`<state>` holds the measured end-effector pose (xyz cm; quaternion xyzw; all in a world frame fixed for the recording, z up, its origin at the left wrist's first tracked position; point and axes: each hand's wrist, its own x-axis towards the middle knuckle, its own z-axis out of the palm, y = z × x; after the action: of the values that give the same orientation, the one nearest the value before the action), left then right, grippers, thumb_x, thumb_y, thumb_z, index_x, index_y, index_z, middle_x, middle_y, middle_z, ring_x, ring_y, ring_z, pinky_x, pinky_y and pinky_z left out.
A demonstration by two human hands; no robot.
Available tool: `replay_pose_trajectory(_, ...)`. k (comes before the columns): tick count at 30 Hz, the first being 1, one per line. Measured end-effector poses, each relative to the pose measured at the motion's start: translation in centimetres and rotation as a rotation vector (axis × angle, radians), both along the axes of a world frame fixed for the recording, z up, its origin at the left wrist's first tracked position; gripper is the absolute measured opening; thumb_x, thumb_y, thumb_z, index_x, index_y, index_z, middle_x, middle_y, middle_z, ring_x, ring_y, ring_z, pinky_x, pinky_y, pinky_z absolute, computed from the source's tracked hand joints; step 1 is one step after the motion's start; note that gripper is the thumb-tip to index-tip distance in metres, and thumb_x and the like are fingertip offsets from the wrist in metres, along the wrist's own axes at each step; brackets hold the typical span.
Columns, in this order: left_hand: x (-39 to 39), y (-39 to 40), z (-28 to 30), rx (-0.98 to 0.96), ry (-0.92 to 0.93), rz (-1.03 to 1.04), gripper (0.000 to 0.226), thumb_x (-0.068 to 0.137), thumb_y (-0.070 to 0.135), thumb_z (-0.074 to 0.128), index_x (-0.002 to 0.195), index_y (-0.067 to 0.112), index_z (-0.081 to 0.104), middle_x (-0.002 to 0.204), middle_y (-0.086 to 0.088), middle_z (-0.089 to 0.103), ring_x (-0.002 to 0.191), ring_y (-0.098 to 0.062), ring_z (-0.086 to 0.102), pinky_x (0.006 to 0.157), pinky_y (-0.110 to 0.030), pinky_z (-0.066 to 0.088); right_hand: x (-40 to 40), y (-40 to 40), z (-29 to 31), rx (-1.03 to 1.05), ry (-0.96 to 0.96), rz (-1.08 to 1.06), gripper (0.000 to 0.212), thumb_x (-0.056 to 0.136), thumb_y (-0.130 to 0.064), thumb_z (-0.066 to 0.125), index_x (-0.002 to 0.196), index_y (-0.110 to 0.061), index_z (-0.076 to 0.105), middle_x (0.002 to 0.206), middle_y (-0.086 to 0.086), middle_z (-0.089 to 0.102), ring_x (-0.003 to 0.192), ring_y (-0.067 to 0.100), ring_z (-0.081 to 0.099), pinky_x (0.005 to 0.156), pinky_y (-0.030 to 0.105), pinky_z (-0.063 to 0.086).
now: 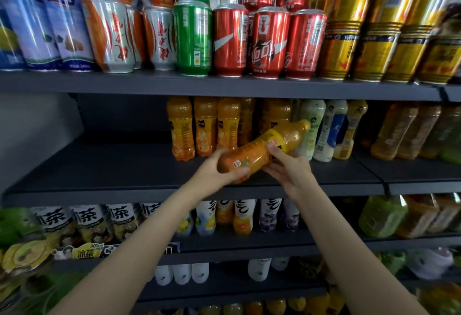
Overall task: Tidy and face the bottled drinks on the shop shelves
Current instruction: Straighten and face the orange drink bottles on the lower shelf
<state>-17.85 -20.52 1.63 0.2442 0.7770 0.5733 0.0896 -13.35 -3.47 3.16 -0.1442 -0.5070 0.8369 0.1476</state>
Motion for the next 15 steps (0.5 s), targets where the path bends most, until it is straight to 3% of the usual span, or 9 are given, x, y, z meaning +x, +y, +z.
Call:
replay_pose_trajectory(2,0.0,-0.6,0.0,0.22,-0.283,-0.068,0.063,0.075,0.029,0.07,0.13,0.016,0.043,0.128,-0.004,0.052,0.109,-0.014,0.057,0.086,-0.027,0.053,0.1,0.4,0.2,0.015,0.061,0.042,0.03,0.084,-0.008,0.068,0.108,-0.012,0.051,0.112,0.012,0.061,0.099,0.025,0.063,0.086,0.039,0.053)
replay_pose_trajectory(3,0.0,-0.7,-0.1,0.244,-0.258,-0.052,0.058,0.076,0.025,0.071,0.127,0.017,0.045,0.125,-0.004,0.054,0.107,-0.013,0.058,0.084,-0.025,0.054,0.2,0.5,0.3,0.013,0.084,0.071,0.027,0.085,-0.007,0.066,0.106,-0.014,0.051,0.116,0.013,0.06,0.102,0.026,0.063,0.088,0.039,0.053)
replay_pose_trajectory(6,0.1,-1.0,0.2,-0.004,0.247,0.113,0.058,0.072,0.021,0.079,0.118,0.027,0.045,0.116,0.009,0.05,0.106,-0.004,0.05,0.082,-0.014,0.042,0.2,0.6,0.6,-0.005,0.044,0.145,0.026,0.086,-0.013,0.066,0.107,-0.016,0.05,0.12,0.014,0.058,0.102,0.026,0.061,0.082,0.038,0.054)
replay_pose_trajectory(8,0.3,-1.0,0.2,-0.103,0.486,0.141,0.064,0.07,0.019,0.081,0.121,0.027,0.044,0.119,0.011,0.044,0.11,-0.003,0.042,0.088,-0.017,0.033,0.2,0.4,0.5,-0.082,-0.024,0.149,0.036,0.084,-0.018,0.069,0.113,-0.013,0.047,0.117,0.016,0.056,0.098,0.028,0.06,0.074,0.038,0.056)
replay_pose_trajectory(12,0.1,-1.5,-0.3,-0.146,0.584,0.12,0.066,0.07,0.018,0.08,0.124,0.027,0.043,0.123,0.011,0.04,0.114,-0.002,0.037,0.094,-0.018,0.03,0.2,0.1,0.1,-0.13,-0.03,0.114,0.036,0.083,-0.014,0.07,0.11,-0.011,0.047,0.114,0.017,0.057,0.097,0.031,0.06,0.073,0.04,0.055)
replay_pose_trajectory(15,-0.6,-1.8,-0.2,-0.141,0.467,0.072,0.057,0.072,0.022,0.079,0.118,0.028,0.046,0.12,0.011,0.044,0.112,-0.002,0.044,0.088,-0.013,0.035,-0.1,0.3,0.2,-0.004,0.032,0.095,0.031,0.08,-0.009,0.071,0.104,-0.013,0.051,0.108,0.011,0.063,0.097,0.027,0.064,0.079,0.039,0.055)
